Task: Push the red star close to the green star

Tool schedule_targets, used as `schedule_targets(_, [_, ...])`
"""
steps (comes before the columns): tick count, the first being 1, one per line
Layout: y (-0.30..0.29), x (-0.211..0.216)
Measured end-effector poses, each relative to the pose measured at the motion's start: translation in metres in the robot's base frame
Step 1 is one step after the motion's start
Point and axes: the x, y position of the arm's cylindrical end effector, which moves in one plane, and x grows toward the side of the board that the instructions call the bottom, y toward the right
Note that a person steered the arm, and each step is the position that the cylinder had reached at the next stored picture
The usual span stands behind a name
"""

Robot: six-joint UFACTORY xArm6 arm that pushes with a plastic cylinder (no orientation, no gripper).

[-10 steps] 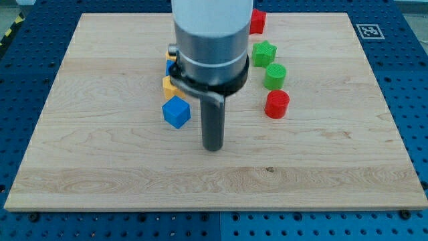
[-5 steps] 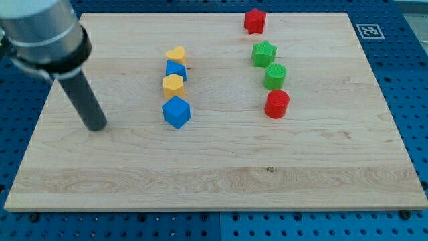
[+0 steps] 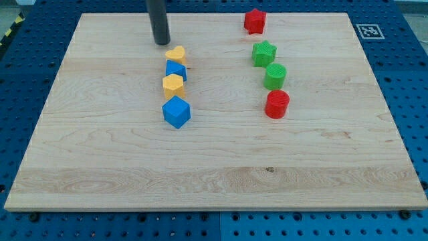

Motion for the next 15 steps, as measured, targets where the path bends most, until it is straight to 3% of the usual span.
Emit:
schedule_targets(3, [0.084, -0.075])
schedule_targets(5, [0.096, -0.077])
schedule_targets(8, [0.162, -0.077])
schedule_targets(11, [0.182, -0.074])
schedule_targets(15, [0.188, -0.038])
